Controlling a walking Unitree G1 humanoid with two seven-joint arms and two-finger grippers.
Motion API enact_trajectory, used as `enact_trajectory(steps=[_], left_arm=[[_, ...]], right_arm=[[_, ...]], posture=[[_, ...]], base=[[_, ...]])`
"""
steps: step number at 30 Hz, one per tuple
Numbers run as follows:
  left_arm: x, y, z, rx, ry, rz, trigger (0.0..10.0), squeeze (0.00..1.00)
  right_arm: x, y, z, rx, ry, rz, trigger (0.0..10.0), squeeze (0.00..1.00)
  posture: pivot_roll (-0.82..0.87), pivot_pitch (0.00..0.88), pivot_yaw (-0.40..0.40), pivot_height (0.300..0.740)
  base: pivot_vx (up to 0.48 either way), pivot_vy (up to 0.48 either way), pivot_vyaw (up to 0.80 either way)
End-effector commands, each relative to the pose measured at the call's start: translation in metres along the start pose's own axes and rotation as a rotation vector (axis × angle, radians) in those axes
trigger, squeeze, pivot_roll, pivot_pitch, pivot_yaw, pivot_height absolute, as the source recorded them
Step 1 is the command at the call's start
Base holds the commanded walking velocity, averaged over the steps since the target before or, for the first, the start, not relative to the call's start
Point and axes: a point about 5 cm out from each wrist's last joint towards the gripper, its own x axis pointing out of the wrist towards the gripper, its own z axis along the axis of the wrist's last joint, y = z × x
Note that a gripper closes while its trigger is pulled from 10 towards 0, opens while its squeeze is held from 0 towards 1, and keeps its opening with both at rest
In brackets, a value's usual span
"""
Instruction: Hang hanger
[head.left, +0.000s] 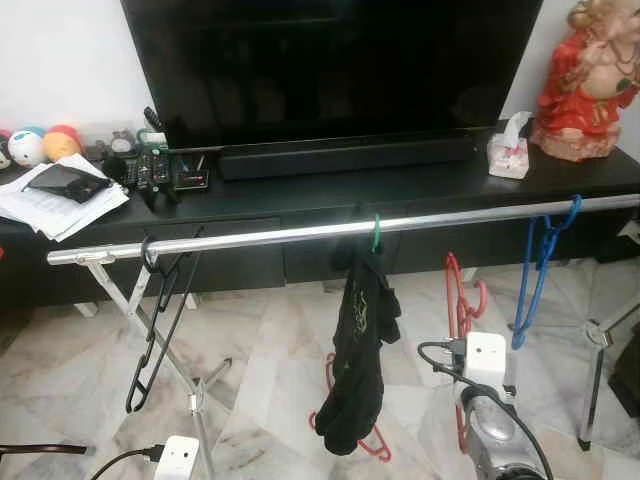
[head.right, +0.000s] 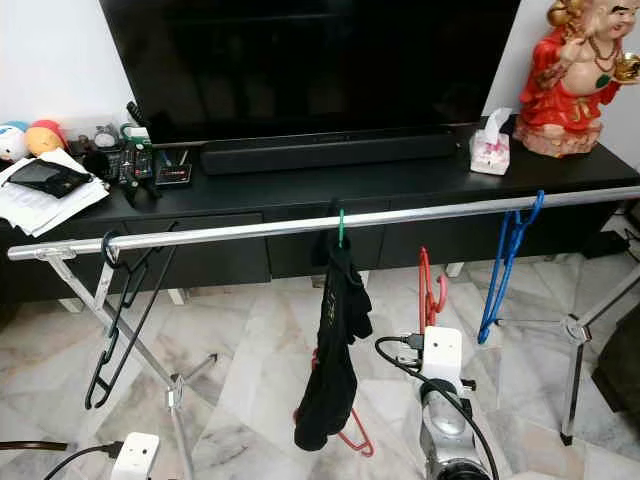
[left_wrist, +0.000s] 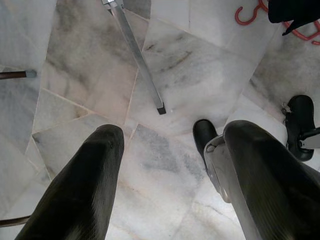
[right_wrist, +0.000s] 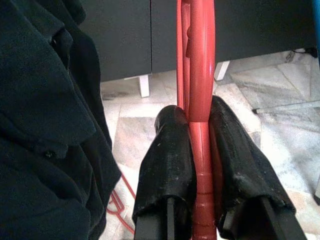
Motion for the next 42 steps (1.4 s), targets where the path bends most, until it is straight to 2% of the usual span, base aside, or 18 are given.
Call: enact_trajectory(steps=[1, 9, 15, 23, 27, 29, 30, 35, 42], left_arm=[[-0.001, 0.002, -0.003, 0.033, 0.011, 0.001, 10.0, 0.0], [-0.001, 0.002, -0.004, 0.032, 0.014, 0.001, 10.0, 0.0], [-0.001, 0.001, -0.005, 0.033, 0.016, -0.003, 10.0, 0.0], [-0.001, 0.001, -0.005, 0.038, 0.017, -0.003, 10.0, 0.0], [-0.001, 0.002, -0.005, 0.041, 0.02, -0.006, 10.0, 0.0], [-0.001, 0.001, -0.005, 0.041, 0.021, -0.007, 10.0, 0.0], [-0.001, 0.001, -0.005, 0.041, 0.021, -0.007, 10.0, 0.0], [-0.001, 0.0, -0.006, 0.04, 0.021, -0.009, 10.0, 0.0], [-0.001, 0.0, -0.006, 0.04, 0.022, -0.009, 10.0, 0.0]], right_arm=[[0.009, 0.001, 0.023, 0.02, -0.081, -0.007, 10.0, 0.0], [0.023, 0.004, 0.053, -0.002, -0.136, 0.036, 10.0, 0.0], [0.029, 0.006, 0.067, -0.012, -0.15, 0.042, 10.0, 0.0], [0.033, 0.005, 0.073, -0.027, -0.131, 0.046, 10.0, 0.0], [0.037, 0.003, 0.08, -0.065, -0.099, 0.05, 10.0, 0.0], [0.039, 0.004, 0.085, -0.044, -0.107, 0.066, 10.0, 0.0], [0.04, 0.005, 0.087, -0.07, -0.097, 0.069, 10.0, 0.0], [0.042, 0.008, 0.091, -0.085, -0.078, 0.092, 10.0, 0.0], [0.047, 0.009, 0.105, -0.08, -0.079, 0.102, 10.0, 0.0]], posture=[[-0.03, 0.0, 0.013, 0.74], [-0.03, 0.0, 0.01, 0.74], [-0.03, 0.0, 0.009, 0.74], [-0.02, 0.0, 0.012, 0.74], [-0.03, 0.0, 0.015, 0.74], [-0.03, 0.0, 0.015, 0.74], [-0.03, 0.0, 0.014, 0.74], [-0.03, 0.0, 0.014, 0.74], [-0.02, 0.0, 0.013, 0.74]], base=[[0.0, 0.0, 0.0], [0.0, 0.0, 0.0], [0.0, 0.0, 0.0], [0.0, 0.0, 0.0], [0.0, 0.0, 0.0], [0.0, 0.0, 0.0], [0.0, 0.0, 0.0], [0.0, 0.0, 0.0], [0.0, 0.0, 0.0]])
